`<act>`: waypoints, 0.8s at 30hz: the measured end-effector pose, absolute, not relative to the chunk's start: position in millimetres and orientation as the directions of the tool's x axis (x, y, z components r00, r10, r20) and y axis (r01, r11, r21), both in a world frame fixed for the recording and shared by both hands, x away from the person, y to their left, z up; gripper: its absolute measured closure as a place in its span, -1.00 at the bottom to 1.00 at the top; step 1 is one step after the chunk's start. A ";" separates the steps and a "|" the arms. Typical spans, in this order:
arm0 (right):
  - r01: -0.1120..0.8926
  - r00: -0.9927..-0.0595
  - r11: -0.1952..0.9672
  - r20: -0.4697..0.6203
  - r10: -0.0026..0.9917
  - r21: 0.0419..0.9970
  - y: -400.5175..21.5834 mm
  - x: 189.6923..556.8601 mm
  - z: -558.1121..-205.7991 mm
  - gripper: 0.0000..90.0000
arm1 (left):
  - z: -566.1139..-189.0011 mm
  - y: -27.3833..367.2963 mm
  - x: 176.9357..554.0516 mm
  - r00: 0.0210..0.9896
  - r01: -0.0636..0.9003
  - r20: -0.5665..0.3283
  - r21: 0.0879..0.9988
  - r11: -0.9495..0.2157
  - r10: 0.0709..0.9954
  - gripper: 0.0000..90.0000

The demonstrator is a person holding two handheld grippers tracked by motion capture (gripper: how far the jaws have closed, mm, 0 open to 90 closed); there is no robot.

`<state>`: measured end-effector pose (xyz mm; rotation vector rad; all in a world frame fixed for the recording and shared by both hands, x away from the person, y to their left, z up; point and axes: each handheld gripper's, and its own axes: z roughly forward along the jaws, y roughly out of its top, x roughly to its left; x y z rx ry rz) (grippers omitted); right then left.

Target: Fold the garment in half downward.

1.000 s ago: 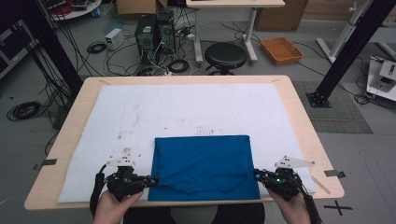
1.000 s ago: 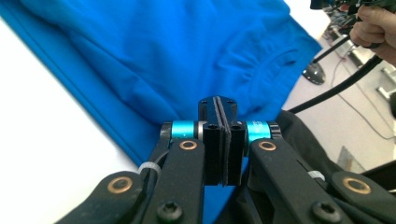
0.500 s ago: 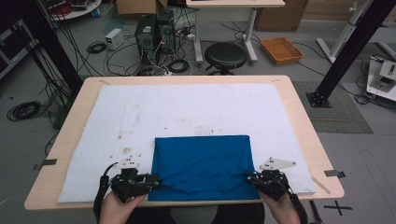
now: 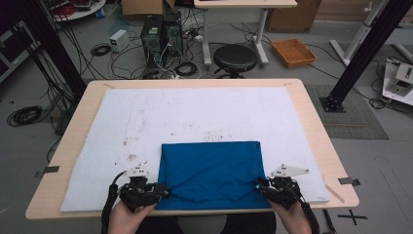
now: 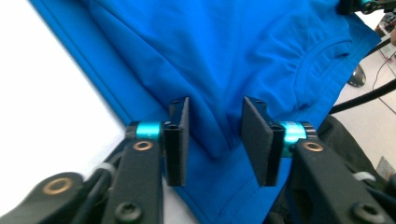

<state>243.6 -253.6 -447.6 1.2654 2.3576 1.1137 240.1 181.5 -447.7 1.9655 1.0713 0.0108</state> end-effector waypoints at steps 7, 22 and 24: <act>0.599 -0.611 0.320 0.162 0.775 0.734 -256.0 235.0 -438.2 0.91 | -440.1 183.4 236.9 0.653 0.661 -0.388 0.711 -0.240 0.651 0.91; 0.621 -0.622 0.272 0.252 0.741 0.735 -271.4 207.0 -425.5 0.91 | -430.8 197.9 223.0 0.648 0.703 -0.517 0.689 -0.178 0.559 0.91; 0.625 -0.617 0.266 0.256 0.744 0.734 -273.3 207.3 -426.2 0.91 | -432.3 199.1 224.1 0.644 0.708 -0.516 0.682 -0.184 0.564 0.91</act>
